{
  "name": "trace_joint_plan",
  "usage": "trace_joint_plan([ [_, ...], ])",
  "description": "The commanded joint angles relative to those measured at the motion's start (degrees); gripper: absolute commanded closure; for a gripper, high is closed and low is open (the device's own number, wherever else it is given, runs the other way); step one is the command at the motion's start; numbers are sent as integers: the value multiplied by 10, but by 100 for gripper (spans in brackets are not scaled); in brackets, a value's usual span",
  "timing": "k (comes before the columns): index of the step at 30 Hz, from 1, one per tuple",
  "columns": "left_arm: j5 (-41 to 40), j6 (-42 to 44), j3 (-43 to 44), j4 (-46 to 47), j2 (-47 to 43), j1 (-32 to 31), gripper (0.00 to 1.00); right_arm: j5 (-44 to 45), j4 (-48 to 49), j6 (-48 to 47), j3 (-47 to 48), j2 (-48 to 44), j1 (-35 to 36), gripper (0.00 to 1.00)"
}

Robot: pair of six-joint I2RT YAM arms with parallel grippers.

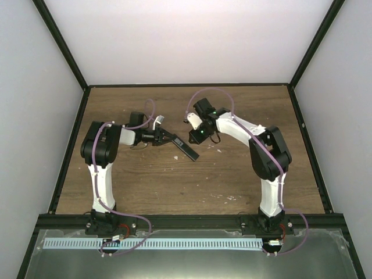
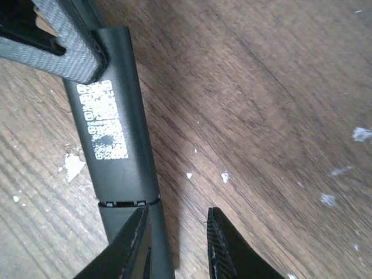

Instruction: Load the batteries into the remote control

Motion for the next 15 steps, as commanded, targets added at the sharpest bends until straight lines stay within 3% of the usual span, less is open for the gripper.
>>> trace_joint_plan([
  [1,-23,33,7,0,13,-5,100,-27,11,27,-25,-44,-6,80],
  [15,-23,44,15,-17,14,-5,100,-47,-7,52,-116,-81,-7,75],
])
